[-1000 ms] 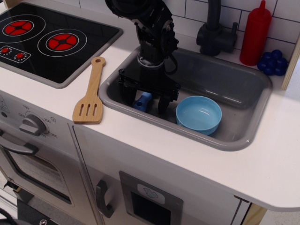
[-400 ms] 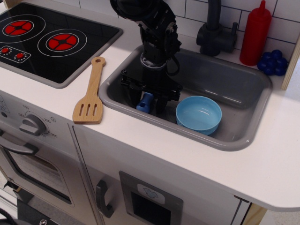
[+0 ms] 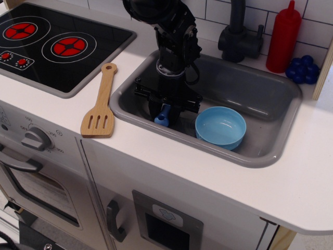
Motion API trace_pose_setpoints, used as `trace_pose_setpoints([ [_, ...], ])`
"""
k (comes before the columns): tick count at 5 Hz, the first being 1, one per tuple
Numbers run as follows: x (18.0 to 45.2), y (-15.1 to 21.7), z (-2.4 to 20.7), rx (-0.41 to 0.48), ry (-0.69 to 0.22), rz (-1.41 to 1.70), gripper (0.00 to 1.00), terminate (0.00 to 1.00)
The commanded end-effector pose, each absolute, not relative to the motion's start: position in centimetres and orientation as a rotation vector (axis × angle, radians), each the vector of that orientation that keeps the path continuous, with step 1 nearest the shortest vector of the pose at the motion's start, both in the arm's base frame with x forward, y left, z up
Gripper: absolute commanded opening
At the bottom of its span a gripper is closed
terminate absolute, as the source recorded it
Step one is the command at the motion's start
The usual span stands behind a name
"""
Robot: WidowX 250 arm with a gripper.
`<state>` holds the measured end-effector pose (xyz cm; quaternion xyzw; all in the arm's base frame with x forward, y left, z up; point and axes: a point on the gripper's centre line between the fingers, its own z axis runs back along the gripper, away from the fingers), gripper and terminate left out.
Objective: Put spoon in bowl sink
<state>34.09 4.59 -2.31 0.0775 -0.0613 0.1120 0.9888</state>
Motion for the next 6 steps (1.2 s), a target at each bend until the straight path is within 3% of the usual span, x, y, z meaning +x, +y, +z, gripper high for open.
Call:
trace_pose_setpoints([
  [1,34.9,5.2,3.6,0.18,-0.302,0.317,0.0,0.0],
  [2,34.8,4.8,5.9,0.141,-0.29,0.34,0.0,0.0],
  [3,34.0,2.8,6.8,0.089,-0.192,0.327,0.0,0.0],
  [4,33.1,0.2,6.6,0.074,-0.062,0.345,0.0,0.0],
  [6,31.3,-3.9,4.7,0.062,0.066,0.37,0.0,0.0],
])
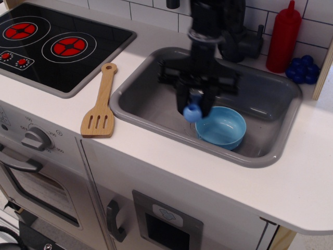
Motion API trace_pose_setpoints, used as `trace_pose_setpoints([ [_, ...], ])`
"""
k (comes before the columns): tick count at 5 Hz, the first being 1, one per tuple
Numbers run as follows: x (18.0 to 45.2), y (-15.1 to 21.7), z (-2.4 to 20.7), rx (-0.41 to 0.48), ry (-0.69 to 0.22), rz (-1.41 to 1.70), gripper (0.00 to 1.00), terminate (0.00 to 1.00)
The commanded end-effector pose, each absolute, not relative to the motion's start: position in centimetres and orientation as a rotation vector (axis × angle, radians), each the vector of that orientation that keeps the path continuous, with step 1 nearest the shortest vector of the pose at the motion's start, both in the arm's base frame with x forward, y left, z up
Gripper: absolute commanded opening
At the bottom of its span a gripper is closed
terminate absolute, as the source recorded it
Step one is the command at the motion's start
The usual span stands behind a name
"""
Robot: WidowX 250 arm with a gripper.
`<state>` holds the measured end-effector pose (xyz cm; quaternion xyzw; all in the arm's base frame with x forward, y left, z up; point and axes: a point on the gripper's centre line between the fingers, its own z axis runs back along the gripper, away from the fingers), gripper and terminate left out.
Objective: Put spoon in bowl sink
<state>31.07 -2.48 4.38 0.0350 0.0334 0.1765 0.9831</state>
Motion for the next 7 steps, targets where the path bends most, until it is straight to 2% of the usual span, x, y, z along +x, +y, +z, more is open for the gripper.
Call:
trace_pose_setpoints([
  [1,31.4,-4.8,3.2,0.082,0.081,0.39,0.0,0.0],
  [4,32.9,-6.4,1.7,0.094,0.113,0.424,0.0,0.0],
  [5,33.1,-6.6,2.2,0.088,0.121,0.428,1.0,0.0],
  [7,33.2,-6.9,3.3,0.08,0.111,0.444,1.0,0.0],
])
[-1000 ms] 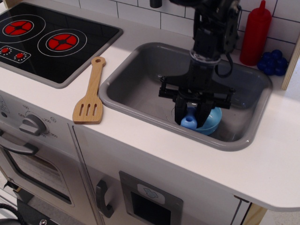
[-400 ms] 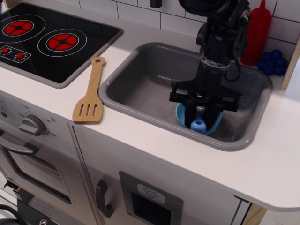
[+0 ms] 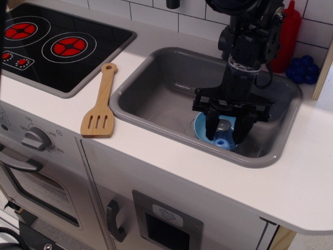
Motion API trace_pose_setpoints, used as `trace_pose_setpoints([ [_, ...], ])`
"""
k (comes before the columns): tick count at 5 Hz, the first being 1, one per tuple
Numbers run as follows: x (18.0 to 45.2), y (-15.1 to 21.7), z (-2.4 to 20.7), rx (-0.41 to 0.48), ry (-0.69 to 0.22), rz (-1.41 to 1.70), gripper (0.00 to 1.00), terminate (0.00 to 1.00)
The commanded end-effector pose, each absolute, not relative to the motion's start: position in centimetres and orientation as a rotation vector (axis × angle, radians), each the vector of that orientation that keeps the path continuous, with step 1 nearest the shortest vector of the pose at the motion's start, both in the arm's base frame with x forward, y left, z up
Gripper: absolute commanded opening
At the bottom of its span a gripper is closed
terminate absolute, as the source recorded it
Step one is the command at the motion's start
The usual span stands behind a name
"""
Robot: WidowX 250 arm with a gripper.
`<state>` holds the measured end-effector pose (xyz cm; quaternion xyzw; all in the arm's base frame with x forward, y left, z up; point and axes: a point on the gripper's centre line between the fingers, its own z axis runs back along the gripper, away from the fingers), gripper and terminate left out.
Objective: Put spoon in bowl sink
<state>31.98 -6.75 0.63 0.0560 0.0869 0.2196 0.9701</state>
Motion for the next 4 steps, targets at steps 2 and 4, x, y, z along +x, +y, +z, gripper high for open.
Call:
trace_pose_setpoints([
  [2,33.0,-6.1,5.8,0.037,0.073,0.457,1.0,0.0],
  [4,32.8,-3.5,9.6,0.032,-0.232,0.496,1.0,0.0],
])
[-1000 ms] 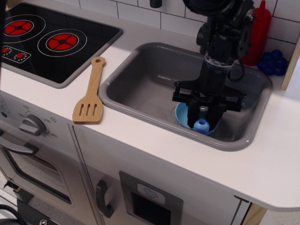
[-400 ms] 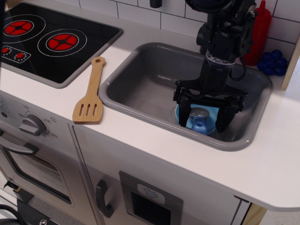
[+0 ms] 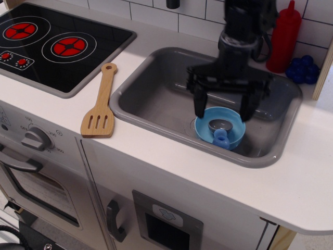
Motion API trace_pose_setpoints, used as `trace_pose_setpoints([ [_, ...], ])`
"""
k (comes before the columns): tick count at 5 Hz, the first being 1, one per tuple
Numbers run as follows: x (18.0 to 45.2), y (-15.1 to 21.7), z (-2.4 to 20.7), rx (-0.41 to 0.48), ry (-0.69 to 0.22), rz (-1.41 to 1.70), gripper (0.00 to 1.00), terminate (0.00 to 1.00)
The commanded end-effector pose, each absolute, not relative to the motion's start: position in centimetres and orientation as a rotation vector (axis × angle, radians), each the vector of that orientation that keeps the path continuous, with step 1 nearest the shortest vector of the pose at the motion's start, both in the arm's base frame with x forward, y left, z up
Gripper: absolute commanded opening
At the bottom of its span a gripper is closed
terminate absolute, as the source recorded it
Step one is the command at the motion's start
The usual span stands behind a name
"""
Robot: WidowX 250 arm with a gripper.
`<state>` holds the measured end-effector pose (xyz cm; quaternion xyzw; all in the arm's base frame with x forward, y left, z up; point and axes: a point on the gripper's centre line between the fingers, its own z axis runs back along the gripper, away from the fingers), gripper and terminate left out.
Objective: Put spoon in bowl sink
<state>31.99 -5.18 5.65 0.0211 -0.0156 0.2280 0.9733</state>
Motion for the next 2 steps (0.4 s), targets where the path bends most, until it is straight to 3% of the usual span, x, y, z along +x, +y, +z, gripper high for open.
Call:
trace_pose_setpoints([
  [1,32.77,-3.47,9.59,0.032,-0.232,0.496,1.0,0.0],
  [2,32.77,-3.47,9.59,0.032,-0.232,0.496,1.0,1.0],
])
